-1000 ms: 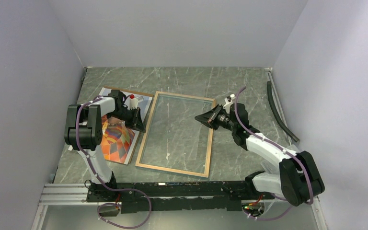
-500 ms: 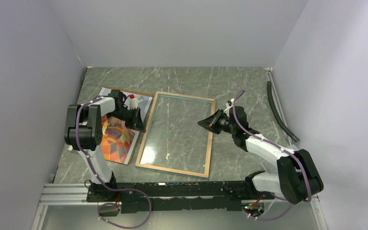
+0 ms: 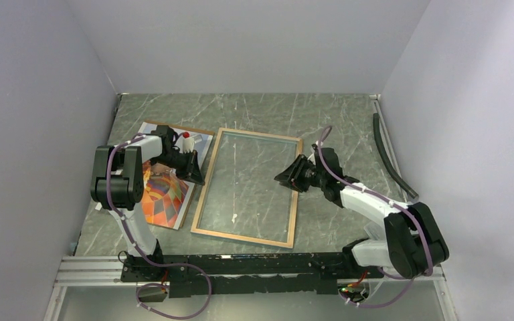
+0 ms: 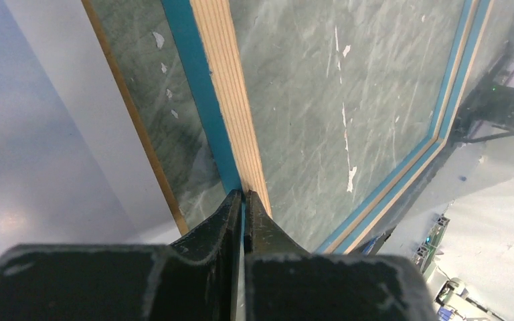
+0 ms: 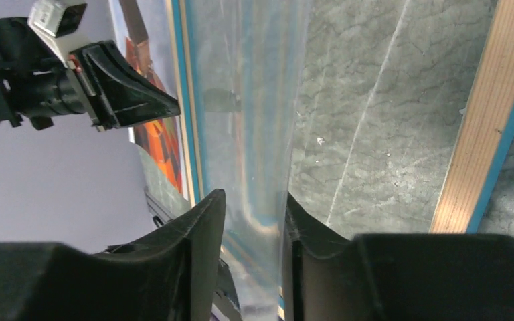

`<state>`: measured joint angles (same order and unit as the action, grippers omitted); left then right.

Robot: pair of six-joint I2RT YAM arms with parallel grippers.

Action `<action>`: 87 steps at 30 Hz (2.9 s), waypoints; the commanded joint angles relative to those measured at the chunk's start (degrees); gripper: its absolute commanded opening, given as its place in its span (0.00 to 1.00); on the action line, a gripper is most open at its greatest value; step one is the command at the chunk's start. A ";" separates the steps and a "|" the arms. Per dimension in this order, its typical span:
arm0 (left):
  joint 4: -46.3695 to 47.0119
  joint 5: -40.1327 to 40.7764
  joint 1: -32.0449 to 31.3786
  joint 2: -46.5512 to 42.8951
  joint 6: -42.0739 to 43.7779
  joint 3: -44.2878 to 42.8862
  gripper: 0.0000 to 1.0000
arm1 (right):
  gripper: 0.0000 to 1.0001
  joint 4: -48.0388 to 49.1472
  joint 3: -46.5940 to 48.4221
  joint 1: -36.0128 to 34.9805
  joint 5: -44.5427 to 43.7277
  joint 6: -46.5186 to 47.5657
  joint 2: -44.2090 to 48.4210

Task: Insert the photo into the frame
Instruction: Place the photo frame item in the photo frame.

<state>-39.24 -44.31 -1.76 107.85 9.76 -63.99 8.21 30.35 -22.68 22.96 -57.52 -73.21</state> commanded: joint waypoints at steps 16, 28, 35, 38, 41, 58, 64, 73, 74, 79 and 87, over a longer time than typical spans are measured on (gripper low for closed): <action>1.12 -0.37 -0.98 0.00 0.13 0.52 0.07 | 1.00 -31.26 21.07 -4.50 -13.52 16.98 -8.30; 0.97 -0.61 -0.88 0.04 0.16 0.51 0.06 | 1.00 -36.98 24.30 -5.51 -19.10 19.57 -10.90; 0.41 -0.66 -0.89 -0.03 0.38 0.04 0.06 | 1.00 -37.26 24.87 -5.53 -19.72 19.65 -11.23; 0.19 -0.79 -0.88 -0.18 0.48 0.04 0.06 | 1.00 -37.71 24.26 -5.30 -21.12 19.54 -10.42; -0.21 -0.82 -0.80 -0.35 0.72 0.01 0.06 | 1.00 -37.68 22.59 -4.43 -22.07 19.18 -8.76; -5.07 0.10 -0.37 -2.87 4.41 -0.33 0.06 | 0.46 -33.54 11.52 -3.51 -18.42 17.88 -4.22; -5.84 0.72 -0.30 -3.42 5.26 0.16 0.06 | 0.40 -30.78 10.17 -3.56 -16.84 17.31 -6.67; -2.61 0.66 -0.65 -1.35 3.22 0.03 0.06 | 0.25 -28.82 10.31 -1.62 -17.23 16.91 -8.16; -2.14 0.66 -0.84 -0.87 2.79 -0.18 0.06 | 0.24 -28.45 10.29 -0.99 -16.94 16.87 -8.18; 0.18 0.98 -2.35 1.38 0.94 -1.82 0.05 | 0.22 -27.30 11.46 1.76 -15.66 17.43 -9.39; 1.37 1.03 -4.71 4.97 -1.28 -6.61 0.05 | 0.19 -28.06 15.84 6.15 -15.47 19.76 -12.38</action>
<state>-42.59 -43.77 -4.25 110.52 9.47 -67.88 -22.83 42.39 -18.65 8.67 -38.72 -84.12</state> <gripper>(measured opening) 0.051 0.239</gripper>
